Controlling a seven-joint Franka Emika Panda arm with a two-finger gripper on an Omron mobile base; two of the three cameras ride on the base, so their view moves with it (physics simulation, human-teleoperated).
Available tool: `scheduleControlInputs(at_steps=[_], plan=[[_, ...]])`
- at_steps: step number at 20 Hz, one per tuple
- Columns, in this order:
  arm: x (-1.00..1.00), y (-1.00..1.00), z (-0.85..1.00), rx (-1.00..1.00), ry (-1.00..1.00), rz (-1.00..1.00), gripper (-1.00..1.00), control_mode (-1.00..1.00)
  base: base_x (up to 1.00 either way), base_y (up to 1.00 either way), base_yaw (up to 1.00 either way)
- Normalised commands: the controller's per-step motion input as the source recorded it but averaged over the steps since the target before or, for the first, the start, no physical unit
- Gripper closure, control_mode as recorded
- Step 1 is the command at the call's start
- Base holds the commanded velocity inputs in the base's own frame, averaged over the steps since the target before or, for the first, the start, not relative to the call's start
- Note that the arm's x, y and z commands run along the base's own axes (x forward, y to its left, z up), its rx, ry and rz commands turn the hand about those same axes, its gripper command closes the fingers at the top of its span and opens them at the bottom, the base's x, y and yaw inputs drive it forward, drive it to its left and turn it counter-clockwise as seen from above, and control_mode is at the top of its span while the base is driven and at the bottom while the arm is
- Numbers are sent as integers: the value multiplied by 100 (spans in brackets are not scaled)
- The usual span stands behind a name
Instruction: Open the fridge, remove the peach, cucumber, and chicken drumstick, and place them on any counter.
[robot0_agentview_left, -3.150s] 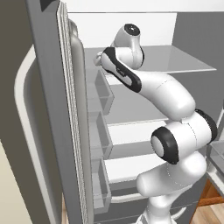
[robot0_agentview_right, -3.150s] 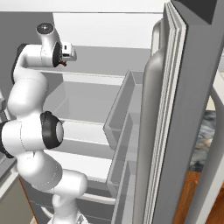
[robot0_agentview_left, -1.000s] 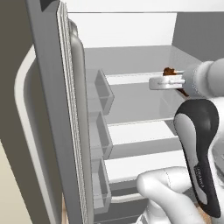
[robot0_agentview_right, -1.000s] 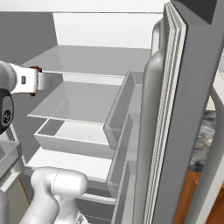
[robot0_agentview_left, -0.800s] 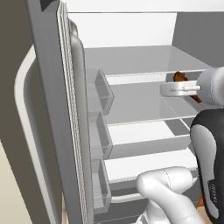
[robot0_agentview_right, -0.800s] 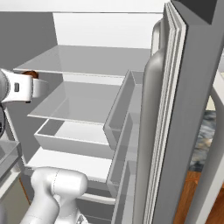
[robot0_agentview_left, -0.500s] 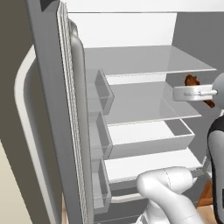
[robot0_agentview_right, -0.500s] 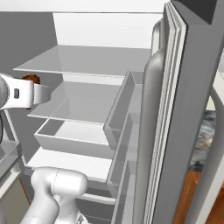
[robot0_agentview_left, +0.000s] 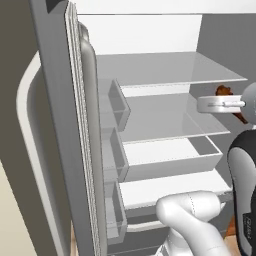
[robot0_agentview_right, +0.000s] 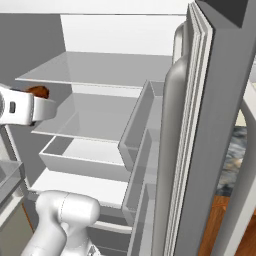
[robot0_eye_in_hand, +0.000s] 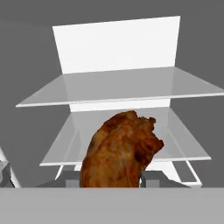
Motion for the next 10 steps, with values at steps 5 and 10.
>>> scheduleControlInputs(at_steps=[5, 10], plan=[[0, 0, -4, 0, 0, -5, 100, 100, 0, 0, 0], [0, 0, 0, 0, 0, 0, 100, 100, -2, 0, 0]])
